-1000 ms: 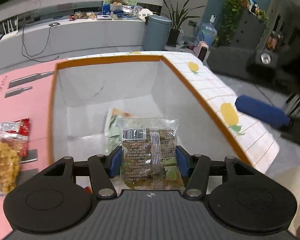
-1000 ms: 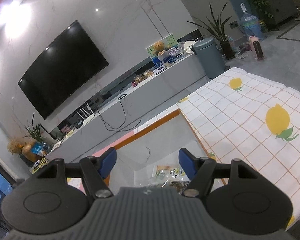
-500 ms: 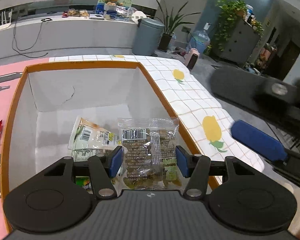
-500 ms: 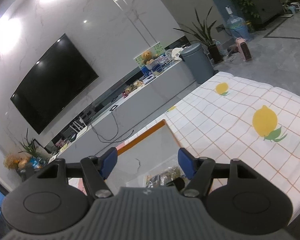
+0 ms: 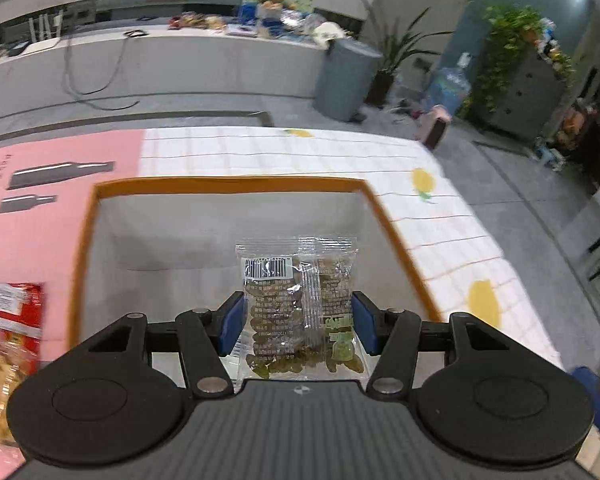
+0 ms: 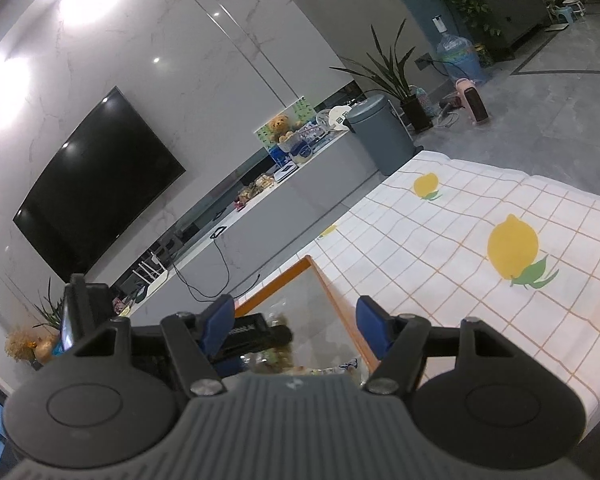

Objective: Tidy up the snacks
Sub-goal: 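Open the left gripper to drop the seed pack into the box, then move both tools back over the remaining snacks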

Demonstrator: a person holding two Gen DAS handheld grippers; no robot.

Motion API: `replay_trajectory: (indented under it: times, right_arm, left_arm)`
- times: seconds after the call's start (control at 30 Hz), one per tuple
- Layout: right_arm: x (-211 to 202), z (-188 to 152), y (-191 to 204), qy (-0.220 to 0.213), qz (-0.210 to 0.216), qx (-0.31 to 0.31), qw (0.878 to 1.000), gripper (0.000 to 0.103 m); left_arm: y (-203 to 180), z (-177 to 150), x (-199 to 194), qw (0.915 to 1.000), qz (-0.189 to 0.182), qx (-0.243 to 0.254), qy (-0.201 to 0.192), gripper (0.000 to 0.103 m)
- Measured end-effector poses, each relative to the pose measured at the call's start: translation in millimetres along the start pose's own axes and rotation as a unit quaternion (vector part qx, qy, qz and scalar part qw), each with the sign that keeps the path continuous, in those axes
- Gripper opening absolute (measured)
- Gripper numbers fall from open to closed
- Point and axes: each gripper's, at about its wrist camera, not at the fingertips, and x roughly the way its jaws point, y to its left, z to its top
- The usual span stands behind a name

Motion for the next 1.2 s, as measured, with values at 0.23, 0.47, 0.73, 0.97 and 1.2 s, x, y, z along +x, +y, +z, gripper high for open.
replay_trajectory:
  times: [0.23, 0.47, 0.73, 0.97, 1.2]
  right_arm:
    - [6, -2, 5, 0.007, 0.0, -0.01, 1.0, 0.067]
    - [9, -4, 14, -0.002, 0.001, -0.035, 0.999, 0.067]
    - [13, -13, 32, -0.003, 0.012, -0.058, 0.998, 0.067]
    - [21, -28, 59, 0.011, 0.045, -0.099, 0.994, 0.067]
    - [31, -55, 90, 0.036, 0.074, -0.147, 0.986, 0.068]
  left_arm:
    - [4, -3, -9, 0.9998, -0.018, -0.01, -0.007, 0.097]
    - [5, -8, -61, 0.9982, -0.043, 0.011, -0.039, 0.096]
    - [29, -26, -126, 0.9969, -0.031, 0.021, -0.07, 0.096]
    - [52, -44, -153, 0.9964, 0.049, 0.028, -0.063, 0.096]
    - [86, -75, -182, 0.9922, 0.093, -0.006, -0.083, 0.096]
